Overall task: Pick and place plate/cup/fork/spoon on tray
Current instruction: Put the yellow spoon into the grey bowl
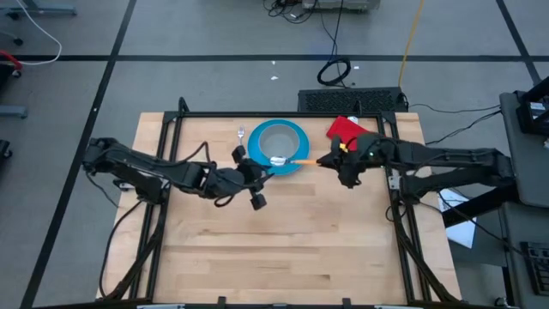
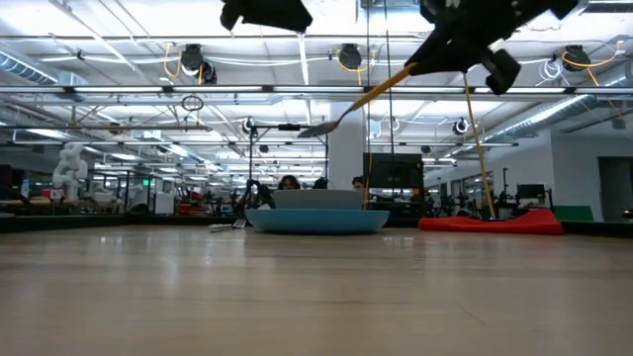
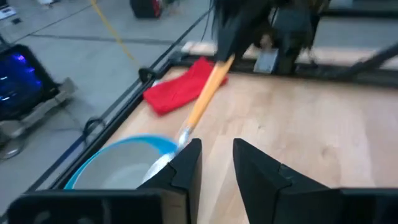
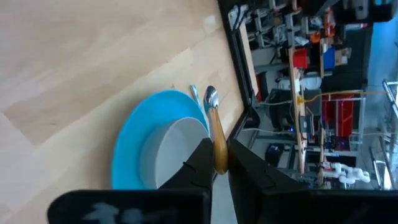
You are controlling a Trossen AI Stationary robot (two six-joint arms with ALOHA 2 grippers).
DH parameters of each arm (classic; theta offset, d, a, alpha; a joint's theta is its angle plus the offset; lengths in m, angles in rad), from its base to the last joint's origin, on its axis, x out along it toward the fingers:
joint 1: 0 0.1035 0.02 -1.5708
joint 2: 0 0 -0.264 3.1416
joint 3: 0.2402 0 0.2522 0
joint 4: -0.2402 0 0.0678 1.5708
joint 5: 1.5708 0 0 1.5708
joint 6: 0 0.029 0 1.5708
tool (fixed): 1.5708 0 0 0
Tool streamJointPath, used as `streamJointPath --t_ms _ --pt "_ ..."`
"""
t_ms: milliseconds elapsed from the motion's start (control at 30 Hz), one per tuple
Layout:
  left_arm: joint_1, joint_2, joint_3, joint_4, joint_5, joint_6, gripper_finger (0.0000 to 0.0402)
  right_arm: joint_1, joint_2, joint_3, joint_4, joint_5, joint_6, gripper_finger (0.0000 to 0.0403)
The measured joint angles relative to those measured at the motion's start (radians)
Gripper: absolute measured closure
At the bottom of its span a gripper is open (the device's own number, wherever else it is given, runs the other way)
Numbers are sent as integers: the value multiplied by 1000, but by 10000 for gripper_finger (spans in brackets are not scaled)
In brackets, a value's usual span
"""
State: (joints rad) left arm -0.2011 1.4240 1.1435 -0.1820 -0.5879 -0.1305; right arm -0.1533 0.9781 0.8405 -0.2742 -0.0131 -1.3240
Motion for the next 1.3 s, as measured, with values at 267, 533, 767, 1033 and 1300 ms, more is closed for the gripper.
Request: streamJointPath --t_ms 267,533,767,1033,1300 --pt "17 -176 -233 185 75 -2 334 -65 149 104 -24 -44 -49 387" --pt "17 -364 -398 263 75 -38 353 -153 291 249 -183 -44 -110 387" --pt "1 -432 -447 290 91 -39 361 -250 342 265 -147 -127 -136 387" --pt "-4 -429 -448 290 99 -32 360 -294 400 264 -126 -175 -142 387" --pt "-4 -430 -448 290 99 -30 360 -305 454 263 -121 -221 -157 378"
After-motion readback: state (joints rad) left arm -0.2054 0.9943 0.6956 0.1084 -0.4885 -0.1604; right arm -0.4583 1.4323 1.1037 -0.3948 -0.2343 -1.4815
